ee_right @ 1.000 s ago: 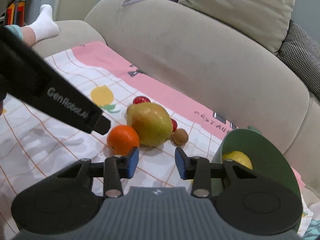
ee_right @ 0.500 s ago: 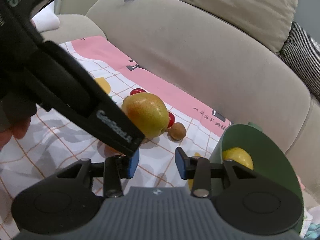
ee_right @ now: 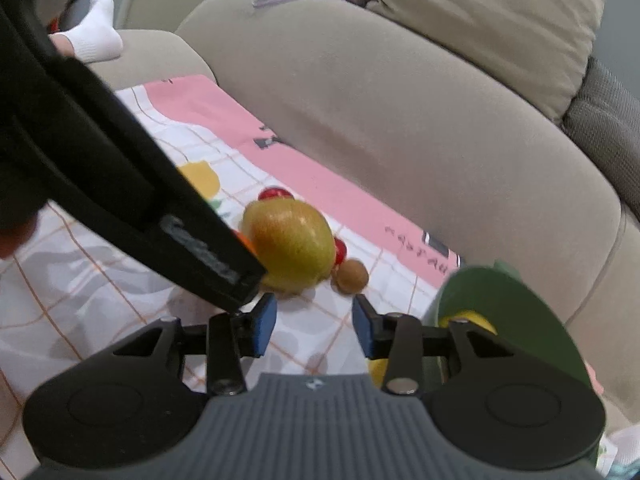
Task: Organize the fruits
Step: 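Grasp an orange with the left tool while the right tool grasps a yellow-green pear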
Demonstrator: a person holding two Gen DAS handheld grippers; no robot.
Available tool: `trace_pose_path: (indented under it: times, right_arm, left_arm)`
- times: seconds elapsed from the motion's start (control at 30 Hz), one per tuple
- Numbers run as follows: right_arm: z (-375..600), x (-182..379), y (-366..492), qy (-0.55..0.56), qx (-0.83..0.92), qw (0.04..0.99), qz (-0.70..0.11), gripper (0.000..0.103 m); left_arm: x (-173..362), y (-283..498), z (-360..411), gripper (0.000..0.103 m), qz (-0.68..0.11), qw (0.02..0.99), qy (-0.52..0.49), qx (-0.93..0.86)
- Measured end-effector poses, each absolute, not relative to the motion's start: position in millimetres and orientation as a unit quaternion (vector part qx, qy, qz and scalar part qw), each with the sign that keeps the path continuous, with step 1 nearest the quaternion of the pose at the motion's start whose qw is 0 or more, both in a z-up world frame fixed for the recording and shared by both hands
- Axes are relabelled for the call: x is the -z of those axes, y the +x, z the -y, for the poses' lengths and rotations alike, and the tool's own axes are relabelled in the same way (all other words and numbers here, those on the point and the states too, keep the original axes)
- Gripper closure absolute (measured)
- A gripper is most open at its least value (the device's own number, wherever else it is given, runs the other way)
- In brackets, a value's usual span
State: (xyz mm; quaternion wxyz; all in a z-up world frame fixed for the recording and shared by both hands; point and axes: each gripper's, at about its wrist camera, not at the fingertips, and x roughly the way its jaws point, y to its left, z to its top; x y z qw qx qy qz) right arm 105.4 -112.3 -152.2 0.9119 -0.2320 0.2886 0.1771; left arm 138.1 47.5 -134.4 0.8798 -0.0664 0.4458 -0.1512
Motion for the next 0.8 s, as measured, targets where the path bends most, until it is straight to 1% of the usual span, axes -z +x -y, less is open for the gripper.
trace_pose_path:
  times: [0.07, 0.13, 0.2, 0.23, 0.27, 0.43, 0.57, 0.67, 0.8]
  right_arm:
    - [107.5, 150.1, 107.7, -0.240, -0.183, 0.911, -0.280, 0.050]
    - [101.3, 150.0, 111.9, -0.250, -0.190, 0.908, -0.275, 0.049]
    - [94.8, 150.5, 117.1, -0.263, -0.197, 0.905, -0.271, 0.046]
    - [91.5, 151.2, 120.4, -0.270, -0.200, 0.903, -0.269, 0.041]
    - [89.0, 151.9, 123.5, -0.275, -0.202, 0.901, -0.268, 0.039]
    - [83.9, 155.3, 144.5, -0.270, -0.203, 0.896, -0.288, 0.039]
    - [78.5, 155.8, 151.9, -0.258, -0.210, 0.893, -0.303, 0.040]
    - [71.4, 157.4, 149.1, -0.262, -0.210, 0.891, -0.307, 0.039]
    - [70.6, 160.1, 152.7, -0.258, -0.209, 0.890, -0.312, 0.039]
  left_arm:
    - [131.0, 138.2, -55.0, 0.055, -0.447, 0.883, -0.061, 0.131]
    - [129.6, 141.7, -66.3, 0.055, -0.449, 0.884, -0.070, 0.109]
    - [128.8, 147.9, -78.5, 0.055, -0.453, 0.882, -0.090, 0.089]
    - [128.4, 149.9, -83.3, 0.055, -0.454, 0.882, -0.099, 0.082]
    - [127.9, 151.3, -87.6, 0.055, -0.453, 0.882, -0.105, 0.076]
    - [129.8, 155.5, -93.2, 0.055, -0.450, 0.886, -0.095, 0.061]
    - [136.5, 158.6, -92.5, 0.055, -0.464, 0.879, -0.093, 0.062]
    - [145.6, 161.4, -97.1, 0.054, -0.485, 0.866, -0.107, 0.056]
    - [147.2, 161.7, -103.1, 0.054, -0.486, 0.862, -0.131, 0.053]
